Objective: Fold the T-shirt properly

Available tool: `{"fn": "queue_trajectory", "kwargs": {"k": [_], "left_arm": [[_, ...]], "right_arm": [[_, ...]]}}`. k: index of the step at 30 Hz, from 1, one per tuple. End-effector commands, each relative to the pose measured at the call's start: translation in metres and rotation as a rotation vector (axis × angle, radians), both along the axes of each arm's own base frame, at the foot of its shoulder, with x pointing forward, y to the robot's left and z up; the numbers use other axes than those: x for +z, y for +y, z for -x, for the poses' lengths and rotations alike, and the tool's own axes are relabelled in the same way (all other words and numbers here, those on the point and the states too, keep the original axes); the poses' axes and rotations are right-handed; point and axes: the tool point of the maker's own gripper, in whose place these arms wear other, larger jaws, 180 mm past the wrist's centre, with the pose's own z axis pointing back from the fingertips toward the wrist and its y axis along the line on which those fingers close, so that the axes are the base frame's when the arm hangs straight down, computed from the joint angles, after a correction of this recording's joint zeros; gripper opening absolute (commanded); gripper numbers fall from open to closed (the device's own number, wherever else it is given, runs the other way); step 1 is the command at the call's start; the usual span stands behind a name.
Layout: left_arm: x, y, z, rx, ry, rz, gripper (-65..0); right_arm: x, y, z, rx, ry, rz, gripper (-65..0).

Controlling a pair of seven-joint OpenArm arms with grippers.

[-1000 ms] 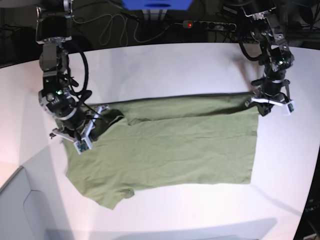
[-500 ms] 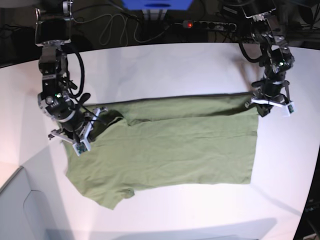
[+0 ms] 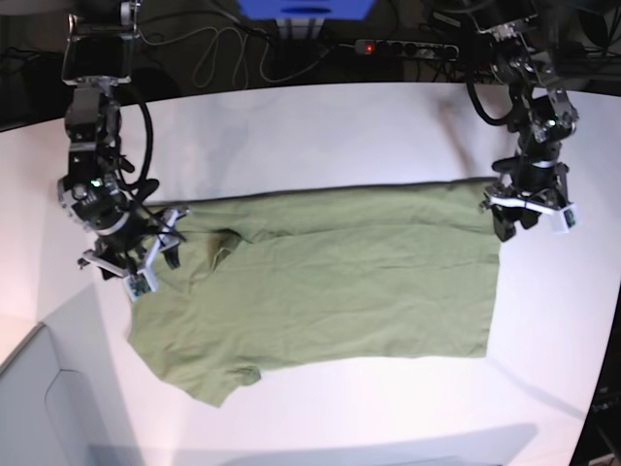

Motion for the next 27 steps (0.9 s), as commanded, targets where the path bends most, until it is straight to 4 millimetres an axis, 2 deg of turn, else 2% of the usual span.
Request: {"fn": "queue_trajectory", "kwargs": {"k": [1,8,11,18,27], "left_arm": [[0.003,0.001,0.003,-0.003,-0.007,-0.009,-35.7],[-0.032,0.006,0.022,0.021,0.088,0.022,-35.7],[-0.039,0.007,0.024,0.027,0.104,0.030,-35.6],[-0.050,0.011,0.028,0.041,0.134,0.041,-35.6],[-0.069,0.020,0.032,0.077,0.133,0.047,-35.7]], "right_arm": [[0.014,0.000,-0.005,0.012,-0.047,-0.008,-31.6],[0.027,-0.008,0.018,-0.007,-0.081,0.008,-30.8],[0.031,-0.008,0.030,-0.008,-0.088,0.016,-30.8],[0.015,-0.007,0.056,-0.004,-0.031,0.019,-30.8],[0.013,-0.046,0.065,-0.105,-0.019,0.050,-30.7]]}}
